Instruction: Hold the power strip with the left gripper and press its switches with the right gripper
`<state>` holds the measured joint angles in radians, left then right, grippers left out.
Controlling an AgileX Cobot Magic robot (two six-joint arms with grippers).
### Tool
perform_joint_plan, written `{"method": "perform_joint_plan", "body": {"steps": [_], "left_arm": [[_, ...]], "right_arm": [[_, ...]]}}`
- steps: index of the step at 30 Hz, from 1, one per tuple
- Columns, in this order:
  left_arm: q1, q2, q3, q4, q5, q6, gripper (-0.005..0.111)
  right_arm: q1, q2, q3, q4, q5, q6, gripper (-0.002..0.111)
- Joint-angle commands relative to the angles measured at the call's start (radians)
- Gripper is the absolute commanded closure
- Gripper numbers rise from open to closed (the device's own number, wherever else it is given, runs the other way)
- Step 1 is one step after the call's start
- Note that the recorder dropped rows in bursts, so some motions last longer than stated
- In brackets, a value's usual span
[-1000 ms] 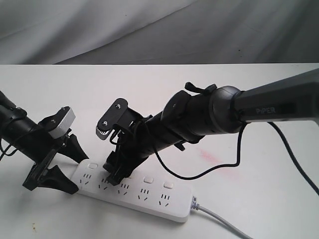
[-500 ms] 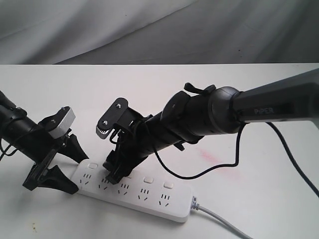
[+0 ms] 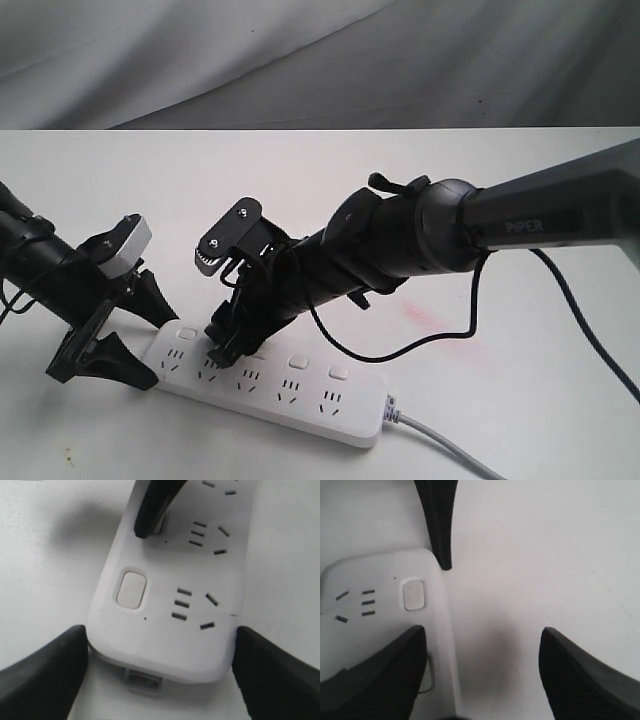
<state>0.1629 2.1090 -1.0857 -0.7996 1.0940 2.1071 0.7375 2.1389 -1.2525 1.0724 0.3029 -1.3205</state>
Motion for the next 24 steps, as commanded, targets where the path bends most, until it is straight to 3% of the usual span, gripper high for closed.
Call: {"method": "perform_joint_plan", "body": {"steps": [1, 13, 24], "left_arm": [[-0.004, 0.01, 0.012, 0.042, -0.047, -0.015, 0.043], [-0.004, 0.01, 0.012, 0.042, -0.047, -0.015, 0.043], [-0.004, 0.01, 0.012, 0.042, -0.047, -0.015, 0.043]], "right_arm": [[-0.002, 0.033, 0.039, -0.083, 0.026, -0.02, 0.048], [-0.007, -0.18, 0.039, -0.035, -0.008, -0.015, 0.048], [-0.031, -0.209, 0.133, -0.042, -0.014, -0.013, 0.048]]}}
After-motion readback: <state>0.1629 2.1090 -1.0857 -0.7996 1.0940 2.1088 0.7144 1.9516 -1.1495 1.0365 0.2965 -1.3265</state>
